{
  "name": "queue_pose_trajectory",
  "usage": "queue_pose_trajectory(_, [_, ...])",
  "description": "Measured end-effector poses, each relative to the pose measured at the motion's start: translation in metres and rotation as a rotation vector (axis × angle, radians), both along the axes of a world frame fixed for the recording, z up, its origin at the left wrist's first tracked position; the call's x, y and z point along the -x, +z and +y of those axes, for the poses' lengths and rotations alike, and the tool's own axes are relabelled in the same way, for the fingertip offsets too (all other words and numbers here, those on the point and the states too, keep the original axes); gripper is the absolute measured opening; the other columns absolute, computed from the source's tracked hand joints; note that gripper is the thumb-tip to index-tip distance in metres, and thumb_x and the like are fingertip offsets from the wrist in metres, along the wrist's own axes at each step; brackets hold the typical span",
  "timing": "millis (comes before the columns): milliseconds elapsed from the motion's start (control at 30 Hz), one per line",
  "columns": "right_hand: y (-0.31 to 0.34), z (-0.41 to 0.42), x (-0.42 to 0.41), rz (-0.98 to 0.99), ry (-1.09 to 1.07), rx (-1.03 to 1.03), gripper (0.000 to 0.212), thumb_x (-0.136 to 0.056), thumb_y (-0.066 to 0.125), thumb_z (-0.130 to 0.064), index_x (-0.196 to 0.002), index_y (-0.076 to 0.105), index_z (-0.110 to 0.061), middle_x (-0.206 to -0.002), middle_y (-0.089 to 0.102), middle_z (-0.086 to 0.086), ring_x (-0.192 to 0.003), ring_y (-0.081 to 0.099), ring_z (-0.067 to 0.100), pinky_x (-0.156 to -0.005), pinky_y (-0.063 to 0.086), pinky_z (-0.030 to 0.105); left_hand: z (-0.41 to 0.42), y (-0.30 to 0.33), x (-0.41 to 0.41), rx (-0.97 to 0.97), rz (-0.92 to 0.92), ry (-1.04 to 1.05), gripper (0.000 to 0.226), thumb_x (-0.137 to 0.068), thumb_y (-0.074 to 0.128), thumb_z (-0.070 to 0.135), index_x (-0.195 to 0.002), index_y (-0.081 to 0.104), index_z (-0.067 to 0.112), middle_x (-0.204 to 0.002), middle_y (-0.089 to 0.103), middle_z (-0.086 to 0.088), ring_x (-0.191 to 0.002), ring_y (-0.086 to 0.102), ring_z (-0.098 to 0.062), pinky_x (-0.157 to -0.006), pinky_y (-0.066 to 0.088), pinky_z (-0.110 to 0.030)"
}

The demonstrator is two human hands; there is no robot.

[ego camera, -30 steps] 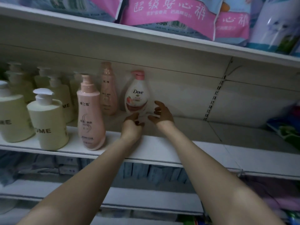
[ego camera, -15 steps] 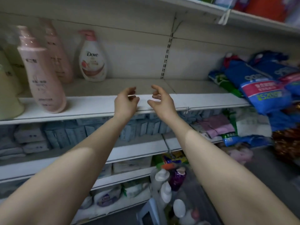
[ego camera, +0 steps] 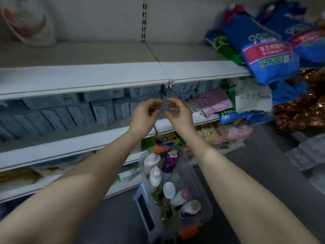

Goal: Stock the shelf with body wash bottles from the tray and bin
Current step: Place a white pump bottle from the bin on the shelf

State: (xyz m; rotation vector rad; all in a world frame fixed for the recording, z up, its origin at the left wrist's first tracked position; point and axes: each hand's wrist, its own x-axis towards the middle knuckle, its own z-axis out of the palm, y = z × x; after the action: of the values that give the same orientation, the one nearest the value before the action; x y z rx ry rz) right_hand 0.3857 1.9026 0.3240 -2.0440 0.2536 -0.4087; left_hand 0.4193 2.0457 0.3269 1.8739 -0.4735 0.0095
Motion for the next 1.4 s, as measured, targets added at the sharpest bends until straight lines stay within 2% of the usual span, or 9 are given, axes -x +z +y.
queue_pose_trajectory(300, [-0.131,-0.068,0.044,0.351,0.174,-0.12,0.04,-0.087,0.07,0.001,-0.125,0.06,-0.007,-0.105,0.063,0.002,-0.095,0.063,0.015,-0.086,0.051,0.019,-0.059,-0.129,0.052,-0.187,0.276,-0.024,0.028,-0.087,0.064,0.003,-0.112,0.068,0.014,-0.103,0.072,-0.002,-0.093,0.069,-0.015,-0.089,0.053,-0.03])
queue_pose_trajectory(433, [-0.196,-0.097,0.066,0.48,0.162,-0.129,0.031,-0.087,0.069,-0.004,-0.111,0.062,-0.022,-0.097,0.067,0.0,-0.091,0.065,0.018,-0.085,0.054,0.03,-0.076,-0.192,0.082,-0.28,0.423,-0.017,0.032,-0.085,0.062,0.007,-0.115,0.067,0.018,-0.103,0.072,-0.003,-0.094,0.069,-0.021,-0.091,0.054,-0.038])
queue_pose_trajectory(500, [-0.22,-0.109,0.079,0.555,0.148,-0.16,0.03,-0.089,0.066,-0.003,-0.108,0.061,-0.025,-0.091,0.065,-0.007,-0.092,0.064,0.018,-0.089,0.051,0.036,-0.083,-0.218,0.096,-0.32,0.514,0.003,0.034,-0.086,0.064,0.009,-0.118,0.066,0.019,-0.105,0.071,-0.002,-0.096,0.068,-0.021,-0.092,0.051,-0.027])
queue_pose_trajectory(567, [-0.246,-0.122,0.092,0.631,0.131,-0.184,0.026,-0.091,0.065,-0.004,-0.11,0.063,-0.02,-0.099,0.067,0.0,-0.098,0.064,0.019,-0.09,0.05,0.034,-0.089,-0.241,0.108,-0.343,0.607,0.006,0.037,-0.088,0.064,0.006,-0.124,0.063,0.016,-0.11,0.068,-0.001,-0.101,0.065,-0.017,-0.09,0.044,-0.013])
queue_pose_trajectory(767, [-0.298,-0.141,0.121,0.932,0.166,-0.187,0.041,-0.094,0.066,-0.017,-0.134,0.056,-0.017,-0.128,0.061,0.004,-0.118,0.058,0.018,-0.096,0.046,0.028,-0.099,-0.291,0.137,-0.387,0.751,0.049,0.039,-0.087,0.063,0.0,-0.124,0.062,0.015,-0.109,0.062,0.0,-0.098,0.061,-0.013,-0.089,0.045,-0.022])
queue_pose_trajectory(900, [-0.313,-0.142,0.141,1.06,0.33,-0.293,0.064,-0.08,0.081,-0.013,-0.137,0.051,-0.019,-0.124,0.056,-0.004,-0.111,0.057,0.013,-0.084,0.05,0.017,-0.108,-0.316,0.158,-0.455,0.776,0.058,0.038,-0.084,0.064,-0.001,-0.118,0.066,0.016,-0.108,0.067,0.0,-0.1,0.065,-0.016,-0.091,0.048,-0.023])
queue_pose_trajectory(1000, [-0.321,-0.142,0.148,1.076,0.411,-0.137,0.071,-0.07,0.087,-0.017,-0.132,0.054,-0.024,-0.122,0.056,-0.007,-0.115,0.056,0.014,-0.096,0.051,0.031,-0.113,-0.323,0.171,-0.493,0.732,0.053,0.032,-0.081,0.062,-0.004,-0.109,0.068,0.011,-0.103,0.069,-0.007,-0.09,0.067,-0.021,-0.087,0.053,-0.038])
queue_pose_trajectory(1067, [-0.322,-0.142,0.147,1.041,0.422,-0.065,0.07,-0.069,0.088,-0.019,-0.131,0.055,-0.024,-0.123,0.057,-0.006,-0.112,0.054,0.012,-0.093,0.048,0.03,-0.116,-0.328,0.177,-0.501,0.698,0.064,0.029,-0.079,0.062,-0.006,-0.103,0.068,0.008,-0.097,0.066,-0.009,-0.085,0.066,-0.023,-0.082,0.054,-0.042])
queue_pose_trajectory(1400, [-0.341,-0.139,0.132,1.01,0.506,-0.037,0.064,-0.075,0.086,-0.029,-0.131,0.057,-0.024,-0.126,0.062,-0.006,-0.112,0.055,0.012,-0.089,0.04,0.023,-0.111,-0.334,0.169,-0.518,0.563,0.146,0.036,-0.084,0.062,0.0,-0.117,0.068,0.014,-0.095,0.057,-0.001,-0.086,0.062,-0.022,-0.081,0.053,-0.033])
